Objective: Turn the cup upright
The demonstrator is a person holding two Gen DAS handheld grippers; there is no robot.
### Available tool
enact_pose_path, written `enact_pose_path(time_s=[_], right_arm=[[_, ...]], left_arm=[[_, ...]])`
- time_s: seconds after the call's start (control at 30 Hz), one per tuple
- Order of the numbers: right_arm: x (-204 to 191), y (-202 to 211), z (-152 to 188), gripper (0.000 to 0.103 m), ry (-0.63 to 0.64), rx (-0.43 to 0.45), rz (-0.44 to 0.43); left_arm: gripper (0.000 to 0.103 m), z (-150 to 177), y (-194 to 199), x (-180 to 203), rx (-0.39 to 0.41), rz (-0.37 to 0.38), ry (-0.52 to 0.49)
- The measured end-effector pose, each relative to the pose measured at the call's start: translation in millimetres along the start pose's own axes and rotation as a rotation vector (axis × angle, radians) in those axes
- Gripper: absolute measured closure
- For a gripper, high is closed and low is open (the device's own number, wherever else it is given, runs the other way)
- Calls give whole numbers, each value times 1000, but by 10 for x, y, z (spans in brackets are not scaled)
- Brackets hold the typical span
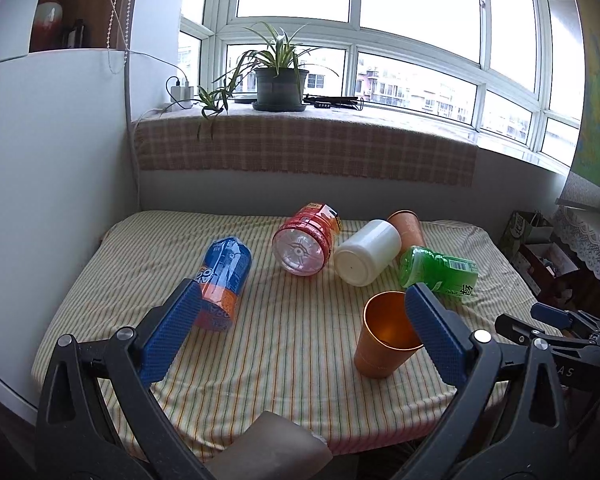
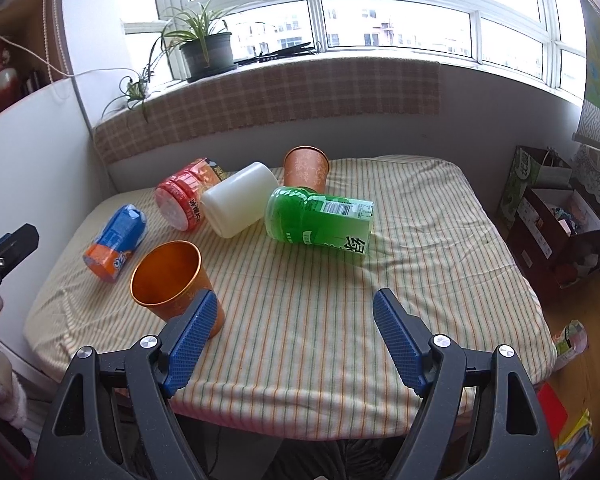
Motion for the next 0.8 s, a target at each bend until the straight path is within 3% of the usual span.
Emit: enact_pose_path(time_s=[0.8], right_arm=[[11,-26,16,23,-10,-16,-4]], left_arm=[[0,-55,48,-1,19,-15,-8]])
Point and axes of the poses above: each gripper's, at about its wrist camera, not at the fingertips, and y roughly against the way its jaws point, x to its right, z to its underside, the point moved 9 cm from there along -y, roughly the way its jaws point, and after that the axes turned 14 degrees about z, right-handed, at the moved point
